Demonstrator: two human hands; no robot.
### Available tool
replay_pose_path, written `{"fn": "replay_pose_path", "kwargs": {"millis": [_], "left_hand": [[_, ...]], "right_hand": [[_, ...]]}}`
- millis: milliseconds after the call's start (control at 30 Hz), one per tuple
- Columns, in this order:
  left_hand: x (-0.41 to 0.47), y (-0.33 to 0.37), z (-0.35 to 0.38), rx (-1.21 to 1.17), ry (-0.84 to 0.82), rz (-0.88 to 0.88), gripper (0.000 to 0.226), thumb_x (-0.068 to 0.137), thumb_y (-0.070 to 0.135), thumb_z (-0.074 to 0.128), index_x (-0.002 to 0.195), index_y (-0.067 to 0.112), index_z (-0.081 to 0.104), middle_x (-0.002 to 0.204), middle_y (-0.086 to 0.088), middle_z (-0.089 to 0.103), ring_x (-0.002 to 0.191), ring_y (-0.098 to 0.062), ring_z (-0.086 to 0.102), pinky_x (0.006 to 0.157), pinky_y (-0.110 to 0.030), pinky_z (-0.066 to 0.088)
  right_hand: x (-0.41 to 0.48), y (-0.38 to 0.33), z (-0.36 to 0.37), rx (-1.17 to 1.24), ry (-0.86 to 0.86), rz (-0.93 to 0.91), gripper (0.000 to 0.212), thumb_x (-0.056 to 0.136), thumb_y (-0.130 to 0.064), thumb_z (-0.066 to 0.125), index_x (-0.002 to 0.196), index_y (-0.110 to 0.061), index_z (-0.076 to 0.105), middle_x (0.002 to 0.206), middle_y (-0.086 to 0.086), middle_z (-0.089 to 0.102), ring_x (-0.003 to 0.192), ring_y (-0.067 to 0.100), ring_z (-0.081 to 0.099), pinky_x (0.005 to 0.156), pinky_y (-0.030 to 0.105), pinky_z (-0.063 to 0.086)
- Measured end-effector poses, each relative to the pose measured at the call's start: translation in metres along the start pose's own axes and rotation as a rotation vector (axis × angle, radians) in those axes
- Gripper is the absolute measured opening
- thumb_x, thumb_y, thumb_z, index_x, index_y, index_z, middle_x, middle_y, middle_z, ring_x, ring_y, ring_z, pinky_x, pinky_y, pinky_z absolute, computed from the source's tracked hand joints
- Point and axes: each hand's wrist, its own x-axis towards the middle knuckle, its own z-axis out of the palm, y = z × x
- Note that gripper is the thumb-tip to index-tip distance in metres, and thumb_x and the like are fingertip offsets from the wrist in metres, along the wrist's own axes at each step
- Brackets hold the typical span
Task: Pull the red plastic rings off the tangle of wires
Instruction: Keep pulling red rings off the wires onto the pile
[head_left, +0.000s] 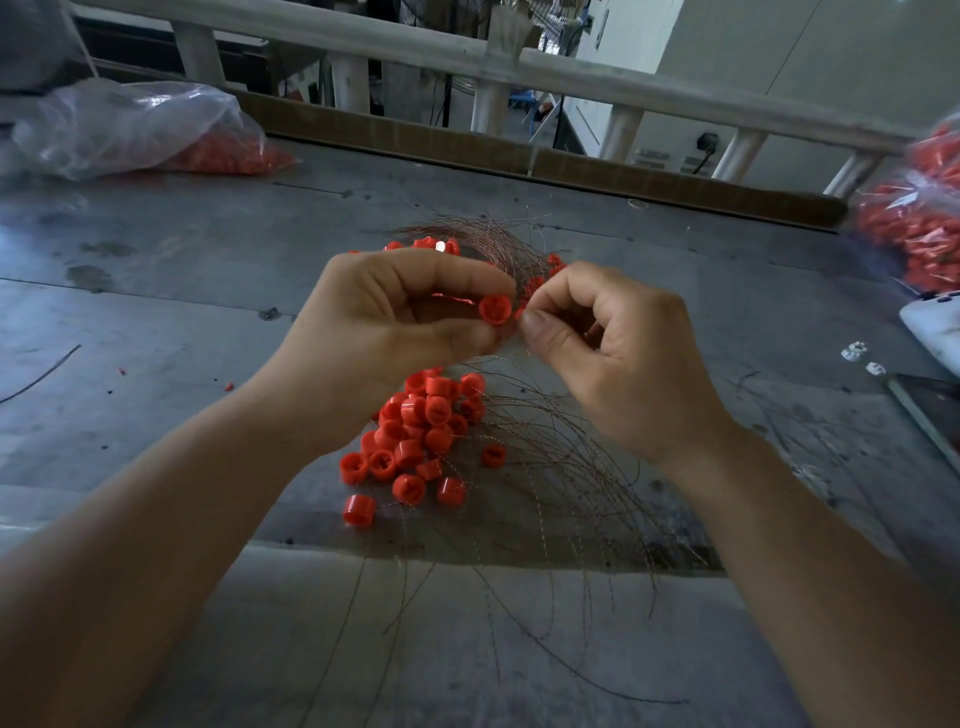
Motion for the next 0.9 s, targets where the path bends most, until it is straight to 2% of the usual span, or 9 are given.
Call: {"fn": "replay_pose_path", "kwargs": {"millis": [133,267,433,600,667,900], "left_hand": [[0.0011,-0.0021,-0.0026,-0.093,-0.053,-0.026,0.03,0.066,0.01,0.067,0.094,0.019,0.07,0.091,-0.002,0.073,0.091,-0.021,0.069,0.078,-0.022,0.053],[0.0003,-0.0025,-0.0036,-0.078,-0.056,-0.017,0.031,0.067,0.013,0.065,0.097,0.019,0.069,0.091,-0.001,0.073,0.091,-0.021,0.069,0.079,-0.024,0.053],[0.0005,-0.0022,-0.0031,-0.078,-0.048,-0.014,0.032,0.066,0.006,0.06,0.095,0.019,0.068,0.087,0.001,0.074,0.086,-0.017,0.07,0.075,-0.02,0.053],[0.0005,-0.0007,-0.0036,-0.098,-0.045,-0.021,0.03,0.063,0.009,0.065,0.089,0.021,0.072,0.084,0.0,0.074,0.083,-0.015,0.07,0.072,-0.019,0.054],[0.0006,-0.0007,-0.0041,-0.129,-0.052,-0.025,0.026,0.061,0.012,0.071,0.085,0.022,0.075,0.083,-0.001,0.074,0.083,-0.016,0.07,0.071,-0.02,0.054],[0.0005,0.0006,-0.0045,-0.226,-0.084,-0.074,0.025,0.058,0.013,0.067,0.08,0.019,0.076,0.08,-0.003,0.073,0.079,-0.014,0.07,0.068,-0.018,0.053]], "right_hand": [[0.0007,0.0005,-0.0043,0.01,0.014,0.018,0.012,0.085,-0.015,0.059,0.073,-0.018,0.056,0.062,-0.016,0.052,0.055,-0.002,0.05,0.052,0.009,0.036],[0.0007,-0.0006,-0.0033,0.0,0.011,0.014,0.011,0.084,-0.017,0.058,0.073,-0.018,0.056,0.061,-0.018,0.049,0.055,-0.003,0.049,0.053,0.009,0.036],[0.0007,-0.0004,-0.0035,0.008,0.009,0.02,0.012,0.085,-0.014,0.059,0.074,-0.016,0.057,0.062,-0.018,0.05,0.055,-0.002,0.049,0.053,0.009,0.036],[0.0009,-0.0007,-0.0029,0.02,-0.006,0.028,0.013,0.086,-0.013,0.06,0.074,-0.016,0.057,0.061,-0.019,0.049,0.055,-0.003,0.05,0.053,0.009,0.036],[0.0008,-0.0011,-0.0035,0.07,-0.02,0.044,0.014,0.086,-0.012,0.06,0.073,-0.018,0.057,0.062,-0.016,0.051,0.055,-0.002,0.051,0.052,0.009,0.037],[0.0022,-0.0016,-0.007,0.209,-0.12,0.092,0.016,0.085,-0.014,0.054,0.076,-0.026,0.057,0.067,-0.012,0.055,0.058,-0.001,0.052,0.054,0.011,0.04]]}}
